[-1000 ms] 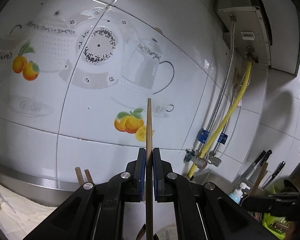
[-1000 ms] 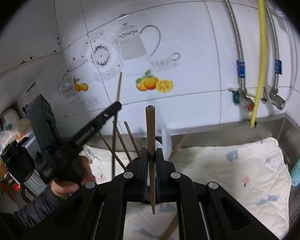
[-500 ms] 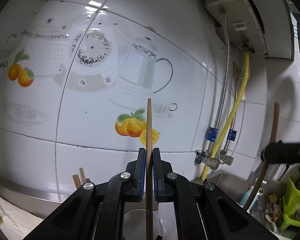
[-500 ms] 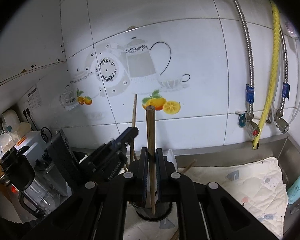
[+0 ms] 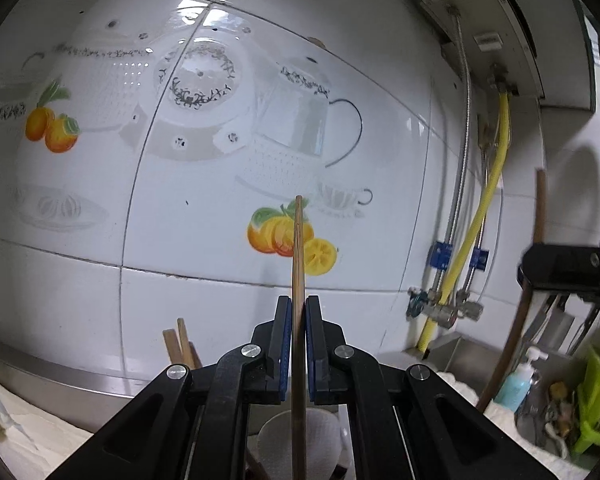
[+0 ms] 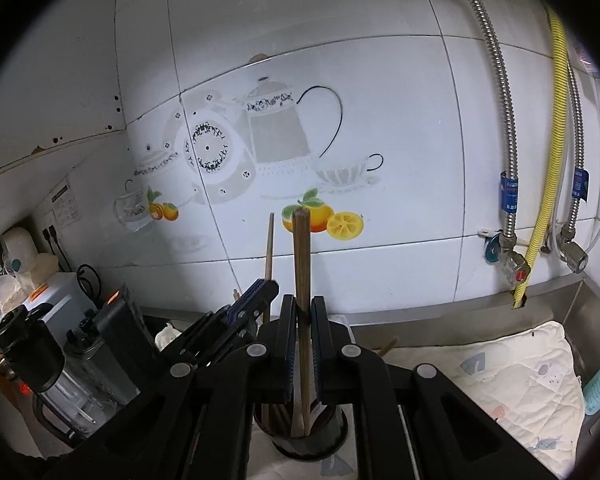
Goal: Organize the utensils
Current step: 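Lower the chopsticks into the black holder and open both grippers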
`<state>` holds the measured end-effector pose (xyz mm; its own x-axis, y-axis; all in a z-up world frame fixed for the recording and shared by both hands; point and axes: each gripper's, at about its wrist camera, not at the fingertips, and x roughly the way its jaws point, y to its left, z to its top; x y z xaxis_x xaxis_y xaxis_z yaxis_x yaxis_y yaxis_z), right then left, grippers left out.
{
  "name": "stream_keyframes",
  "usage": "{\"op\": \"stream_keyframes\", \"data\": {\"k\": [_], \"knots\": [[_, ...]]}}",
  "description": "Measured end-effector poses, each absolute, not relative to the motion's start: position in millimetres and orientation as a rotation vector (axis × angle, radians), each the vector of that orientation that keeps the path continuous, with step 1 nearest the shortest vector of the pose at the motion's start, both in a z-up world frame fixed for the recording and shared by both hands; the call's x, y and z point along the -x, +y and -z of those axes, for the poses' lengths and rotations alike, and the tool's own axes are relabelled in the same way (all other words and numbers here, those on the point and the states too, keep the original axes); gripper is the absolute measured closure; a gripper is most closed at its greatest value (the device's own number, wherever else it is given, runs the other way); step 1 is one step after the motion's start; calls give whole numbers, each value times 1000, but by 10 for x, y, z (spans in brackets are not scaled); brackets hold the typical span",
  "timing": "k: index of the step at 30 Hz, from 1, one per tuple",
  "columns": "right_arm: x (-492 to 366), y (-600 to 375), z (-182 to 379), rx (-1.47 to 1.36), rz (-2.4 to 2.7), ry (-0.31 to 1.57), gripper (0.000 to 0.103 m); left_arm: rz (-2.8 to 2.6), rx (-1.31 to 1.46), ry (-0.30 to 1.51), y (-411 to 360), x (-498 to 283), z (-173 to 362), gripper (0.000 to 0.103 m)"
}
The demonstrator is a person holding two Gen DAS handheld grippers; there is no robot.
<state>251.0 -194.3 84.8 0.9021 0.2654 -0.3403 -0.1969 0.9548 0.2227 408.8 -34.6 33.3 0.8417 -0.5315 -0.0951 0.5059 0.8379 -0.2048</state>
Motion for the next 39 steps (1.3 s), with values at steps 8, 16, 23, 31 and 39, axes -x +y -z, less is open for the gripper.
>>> {"op": "stream_keyframes", "data": {"k": [8, 16, 23, 31, 39], "knots": [[-2540, -1925, -880, -180, -237, 345, 94, 531, 137, 184, -257, -4006, -291, 97], [-2635, -1855, -741, -181, -262, 376, 94, 525, 103, 235, -133, -3921, -302, 97], [-2731, -1784, -525, -153, -258, 455, 93, 521, 86, 297, -51, -3900, -285, 96], [-2762, -1771, -341, -162, -248, 530, 93, 529, 70, 351, -52, -3895, -304, 94], [-2740, -1831, -273, -202, -257, 564, 91, 502, 82, 363, -24, -3836, -340, 66]]}}
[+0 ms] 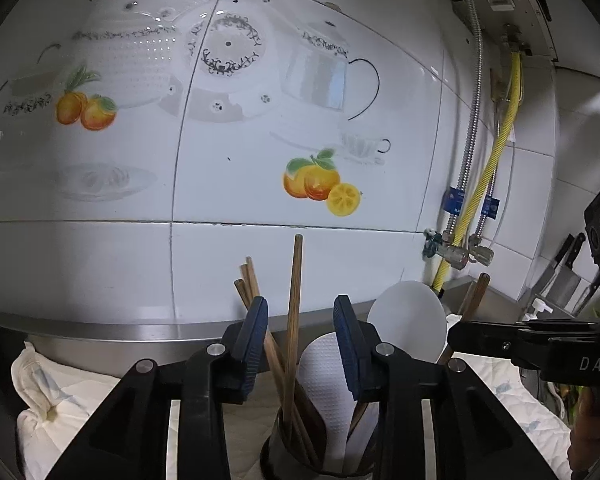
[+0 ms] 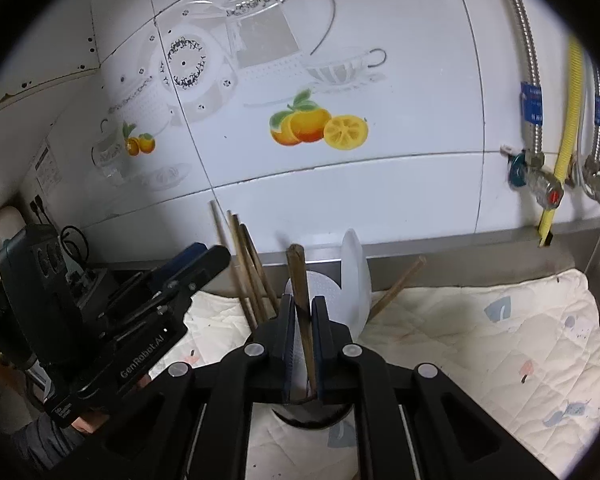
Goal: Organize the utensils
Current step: 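Lower the chopsticks into the black holder and open both grippers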
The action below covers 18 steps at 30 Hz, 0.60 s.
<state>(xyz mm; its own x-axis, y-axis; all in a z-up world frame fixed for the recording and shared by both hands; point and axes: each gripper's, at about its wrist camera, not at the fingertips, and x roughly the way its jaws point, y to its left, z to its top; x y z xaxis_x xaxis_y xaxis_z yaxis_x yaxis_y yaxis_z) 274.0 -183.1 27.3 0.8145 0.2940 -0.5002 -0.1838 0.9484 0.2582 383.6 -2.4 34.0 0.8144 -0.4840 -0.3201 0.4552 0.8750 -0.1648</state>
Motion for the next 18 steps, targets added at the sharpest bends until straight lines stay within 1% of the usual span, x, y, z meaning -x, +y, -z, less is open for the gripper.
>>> {"op": "stream_keyframes", "data": {"k": [1, 3, 5, 13, 18], "knots": [[-2716, -1835, -282, -201, -261, 561, 88, 502, 82, 368, -23, -3829, -345, 66], [-2669, -1843, -300, -197, -254, 549, 76, 499, 80, 374, -20, -3808, -359, 66], [-2624, -1861, -318, -200, -254, 543, 71, 494, 72, 384, -13, -3771, -383, 66], [-2351, -2020, -267, -198, -229, 551, 71, 471, 63, 440, 57, -3562, -444, 64], [-2213, -2145, -5, -222, -211, 624, 71, 449, 46, 465, 75, -3370, -435, 64]]}}
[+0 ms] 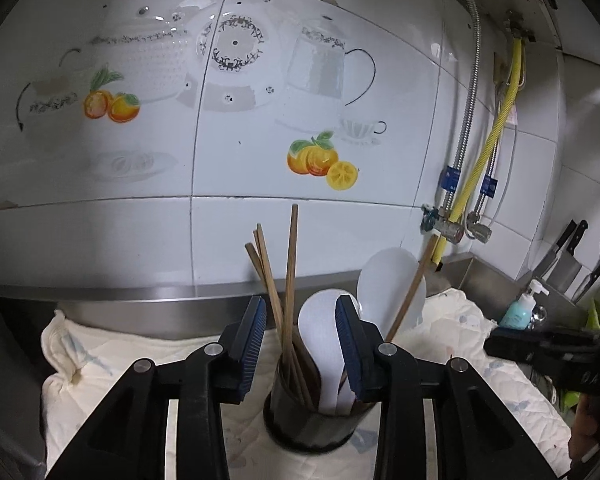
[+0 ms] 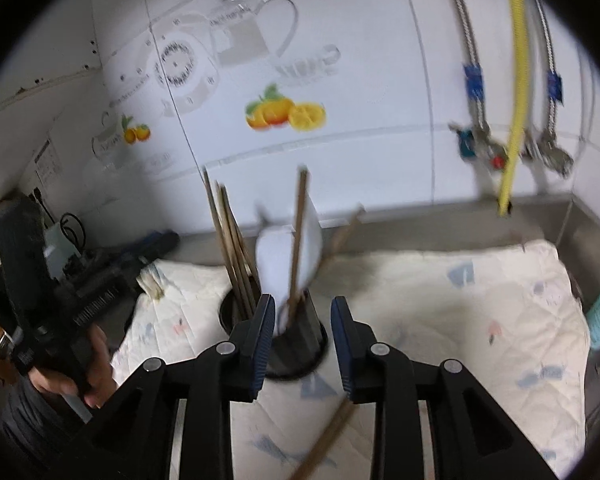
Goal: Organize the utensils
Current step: 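Lower the chopsticks into the black holder and open both grippers, then move both tools back to the remaining chopsticks on the cloth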
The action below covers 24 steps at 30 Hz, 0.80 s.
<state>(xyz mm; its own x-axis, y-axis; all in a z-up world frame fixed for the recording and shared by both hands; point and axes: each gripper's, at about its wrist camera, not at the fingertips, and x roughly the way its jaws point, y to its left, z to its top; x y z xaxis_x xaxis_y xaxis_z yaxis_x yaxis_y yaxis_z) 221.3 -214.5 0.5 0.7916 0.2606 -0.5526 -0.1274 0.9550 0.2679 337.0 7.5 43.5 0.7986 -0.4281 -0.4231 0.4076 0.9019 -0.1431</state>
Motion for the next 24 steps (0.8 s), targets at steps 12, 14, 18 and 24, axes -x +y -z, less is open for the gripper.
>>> {"op": "stream_keyframes", "data": {"k": [12, 14, 18, 24], "knots": [[-1891, -2312, 661, -271, -196, 803, 71, 428, 46, 597, 76, -2942, -125, 64], [-1857, -2302, 741, -273, -196, 826, 71, 419, 44, 616, 66, -2870, -75, 64], [-1818, -2277, 876, -279, -195, 866, 71, 411, 52, 631, 79, -2757, -14, 64], [-1855, -2229, 1021, -305, -211, 906, 77, 397, 56, 650, 161, -2630, 42, 64]]}}
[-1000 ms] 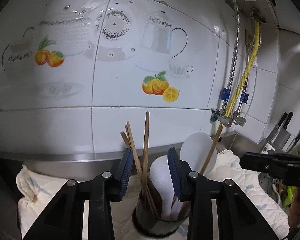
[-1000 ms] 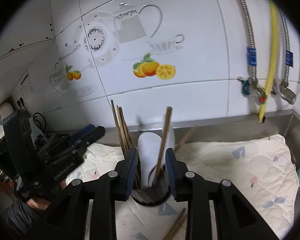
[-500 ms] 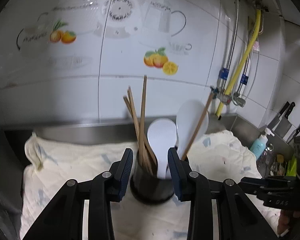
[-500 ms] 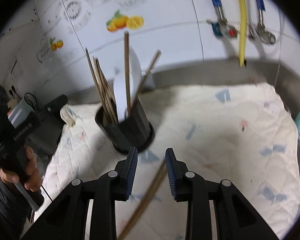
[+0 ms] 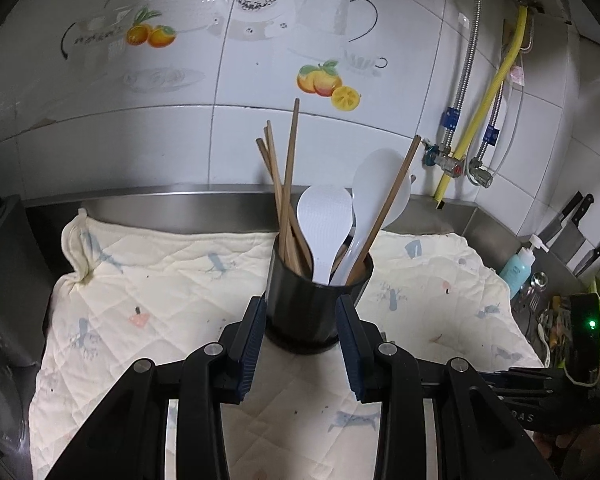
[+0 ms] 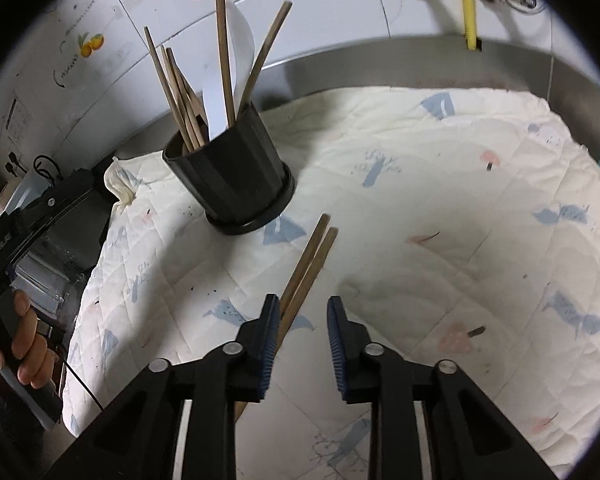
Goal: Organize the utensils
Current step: 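Move both tools back to the remaining chopsticks on the cloth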
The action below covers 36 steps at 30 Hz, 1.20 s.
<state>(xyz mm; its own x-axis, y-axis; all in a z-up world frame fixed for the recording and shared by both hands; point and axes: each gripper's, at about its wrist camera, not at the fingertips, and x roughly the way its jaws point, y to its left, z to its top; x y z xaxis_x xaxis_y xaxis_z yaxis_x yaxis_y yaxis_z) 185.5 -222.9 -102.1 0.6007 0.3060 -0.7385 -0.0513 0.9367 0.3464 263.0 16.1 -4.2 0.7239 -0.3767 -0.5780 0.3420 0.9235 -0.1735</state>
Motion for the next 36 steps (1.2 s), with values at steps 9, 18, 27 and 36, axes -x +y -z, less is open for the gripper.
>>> {"op": "stream_keyframes", "data": {"k": [9, 18, 27, 36], "knots": [[-2192, -2079, 1168, -306, -225, 940, 78, 386, 78, 665, 353, -2638, 74, 64], [-2468, -1985, 1325, -302, -199, 979, 79, 353, 113, 683, 602, -2733, 141, 64], [-2584, -2016, 1440, -319, -157, 1011, 80, 340, 128, 690, 721, -2771, 192, 64], [-2743, -1960, 1414, -283, -133, 1039, 86, 352, 120, 719, 674, -2786, 275, 64]]}}
